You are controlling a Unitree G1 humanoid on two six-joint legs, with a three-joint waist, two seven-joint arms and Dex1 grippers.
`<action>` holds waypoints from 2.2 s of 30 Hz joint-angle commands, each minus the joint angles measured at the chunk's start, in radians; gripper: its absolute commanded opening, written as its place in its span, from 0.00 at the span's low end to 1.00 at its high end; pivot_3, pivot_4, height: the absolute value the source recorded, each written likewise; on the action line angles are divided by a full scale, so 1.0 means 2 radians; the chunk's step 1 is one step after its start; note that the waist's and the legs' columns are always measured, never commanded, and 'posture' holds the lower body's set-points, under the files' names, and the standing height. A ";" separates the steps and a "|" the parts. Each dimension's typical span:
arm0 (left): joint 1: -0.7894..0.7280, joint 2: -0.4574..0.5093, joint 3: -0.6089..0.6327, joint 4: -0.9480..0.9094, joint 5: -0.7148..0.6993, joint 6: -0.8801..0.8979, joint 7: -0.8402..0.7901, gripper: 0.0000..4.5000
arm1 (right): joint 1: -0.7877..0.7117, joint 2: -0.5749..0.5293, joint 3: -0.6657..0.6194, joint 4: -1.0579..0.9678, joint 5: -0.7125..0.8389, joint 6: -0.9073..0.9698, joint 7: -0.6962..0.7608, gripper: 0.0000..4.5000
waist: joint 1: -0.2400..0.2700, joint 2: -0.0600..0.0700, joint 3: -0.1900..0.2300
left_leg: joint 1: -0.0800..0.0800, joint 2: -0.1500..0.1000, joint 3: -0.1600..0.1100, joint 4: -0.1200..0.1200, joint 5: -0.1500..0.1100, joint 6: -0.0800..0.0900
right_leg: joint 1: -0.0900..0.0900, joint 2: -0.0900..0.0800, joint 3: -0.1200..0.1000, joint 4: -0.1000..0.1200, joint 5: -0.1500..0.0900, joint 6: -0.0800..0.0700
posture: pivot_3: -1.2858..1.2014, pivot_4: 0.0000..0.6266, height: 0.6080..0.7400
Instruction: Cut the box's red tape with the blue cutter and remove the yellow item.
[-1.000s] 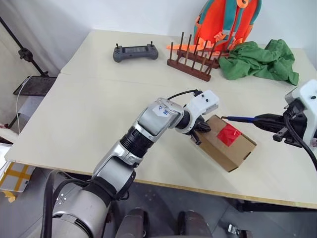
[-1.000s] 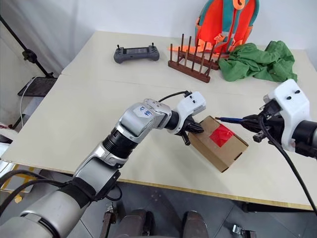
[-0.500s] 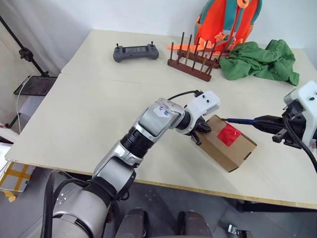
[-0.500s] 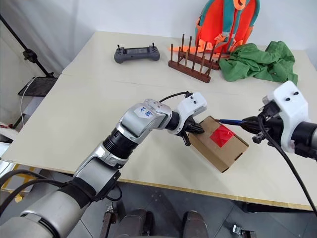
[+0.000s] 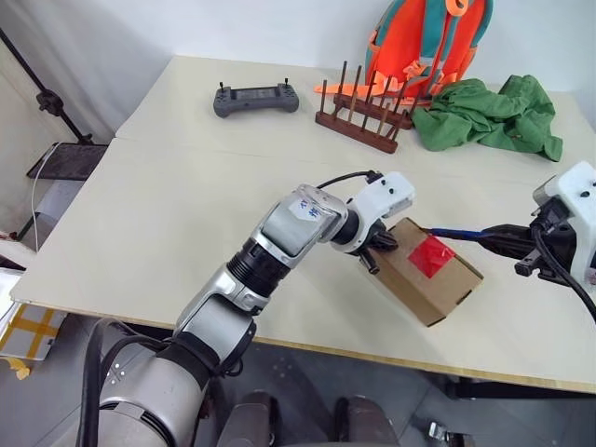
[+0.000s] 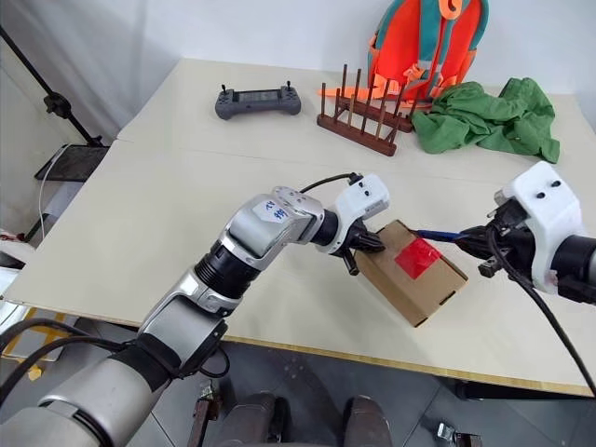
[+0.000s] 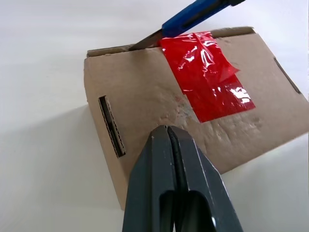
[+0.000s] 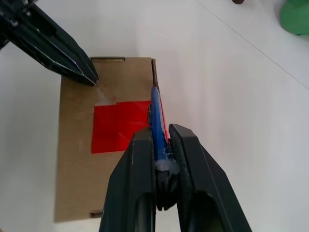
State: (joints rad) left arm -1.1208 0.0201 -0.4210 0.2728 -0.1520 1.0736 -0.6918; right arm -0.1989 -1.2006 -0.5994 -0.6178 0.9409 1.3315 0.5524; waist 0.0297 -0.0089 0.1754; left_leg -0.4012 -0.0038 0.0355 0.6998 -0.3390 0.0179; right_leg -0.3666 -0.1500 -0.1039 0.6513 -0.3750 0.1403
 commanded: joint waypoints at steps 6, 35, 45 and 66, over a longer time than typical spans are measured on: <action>-0.017 -0.011 -0.023 0.026 0.016 0.000 0.008 0.01 | -0.023 -0.037 0.013 0.019 -0.005 0.002 0.016 0.03 | 0.000 0.000 0.000 | 0.002 0.000 0.000 0.000 0.000 0.000 | 0.003 0.000 -0.001 -0.002 0.000 0.001 | 0.52 0.24 1.00; -0.035 -0.044 -0.053 0.073 0.051 0.007 0.028 0.01 | 0.010 -0.089 0.002 0.042 -0.031 0.052 0.069 0.03 | 0.012 0.000 0.000 | 0.006 0.000 -0.002 -0.001 -0.001 0.002 | 0.013 0.000 -0.002 -0.012 0.003 0.004 | 0.52 0.24 1.00; -0.033 -0.044 -0.050 0.069 0.050 0.013 0.031 0.01 | 0.017 -0.089 0.002 0.037 -0.039 0.047 0.075 0.03 | 0.012 0.000 0.000 | 0.006 0.000 -0.002 -0.001 -0.001 0.002 | 0.013 0.000 -0.002 -0.012 0.003 0.005 | 0.52 0.24 1.00; -0.023 -0.039 -0.046 0.054 0.049 0.025 0.037 0.01 | 0.009 -0.077 0.018 0.029 -0.039 0.053 0.075 0.03 | 0.011 0.000 0.000 | 0.007 0.000 -0.002 -0.001 -0.001 0.002 | 0.013 0.000 -0.002 -0.013 0.003 0.005 | 0.52 0.24 1.00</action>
State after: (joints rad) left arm -1.1918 -0.0711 -0.4916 0.3595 -0.0747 1.0902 -0.6353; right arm -0.1812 -1.3428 -0.5560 -0.5602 0.8659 1.4229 0.6945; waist 0.0508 -0.0088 0.1754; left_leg -0.3881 -0.0041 0.0315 0.6979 -0.3405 0.0215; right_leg -0.3407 -0.1498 -0.1085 0.6263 -0.3681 0.1493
